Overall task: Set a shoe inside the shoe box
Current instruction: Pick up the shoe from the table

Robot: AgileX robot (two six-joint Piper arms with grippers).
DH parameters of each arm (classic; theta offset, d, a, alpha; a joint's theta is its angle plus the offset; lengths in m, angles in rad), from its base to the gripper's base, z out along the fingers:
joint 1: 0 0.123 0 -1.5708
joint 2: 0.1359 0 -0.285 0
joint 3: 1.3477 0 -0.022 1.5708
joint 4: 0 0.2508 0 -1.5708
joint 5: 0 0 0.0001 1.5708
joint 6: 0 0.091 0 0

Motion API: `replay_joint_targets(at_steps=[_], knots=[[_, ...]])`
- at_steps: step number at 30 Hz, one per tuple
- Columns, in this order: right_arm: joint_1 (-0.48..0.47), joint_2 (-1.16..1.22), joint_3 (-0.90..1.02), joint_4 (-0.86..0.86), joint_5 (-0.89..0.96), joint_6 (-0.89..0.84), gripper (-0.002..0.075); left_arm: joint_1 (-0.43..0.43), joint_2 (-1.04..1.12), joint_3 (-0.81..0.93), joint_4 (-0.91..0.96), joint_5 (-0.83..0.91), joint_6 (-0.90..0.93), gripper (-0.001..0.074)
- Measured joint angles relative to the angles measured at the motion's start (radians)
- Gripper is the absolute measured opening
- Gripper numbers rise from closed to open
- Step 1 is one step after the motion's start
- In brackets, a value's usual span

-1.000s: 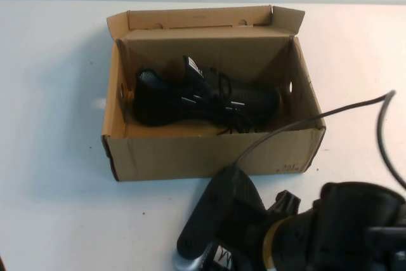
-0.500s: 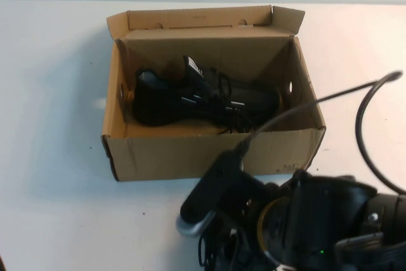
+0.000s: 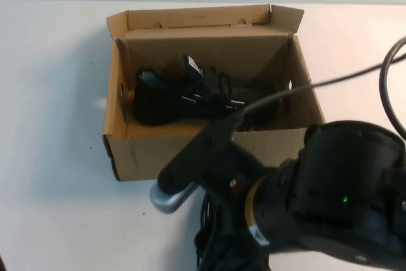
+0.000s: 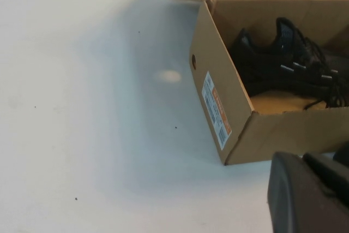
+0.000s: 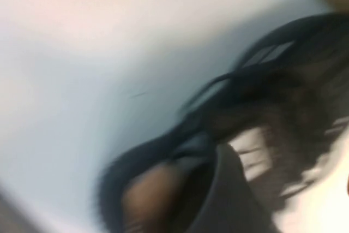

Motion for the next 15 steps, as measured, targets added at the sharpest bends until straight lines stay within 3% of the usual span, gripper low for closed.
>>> replay_joint_targets(at_steps=[6, 15], knots=[[0.0, -0.001, 0.068, 0.18, -0.022, -0.069, 0.0397, 0.0, 0.0, 0.0, 0.002, 0.029, 0.0, -0.0001], [0.0, -0.001, 0.147, 0.042, 0.006, 0.162, 0.0396, -0.007, 0.0, 0.0, 0.004, 0.051, 0.0, -0.0001]])
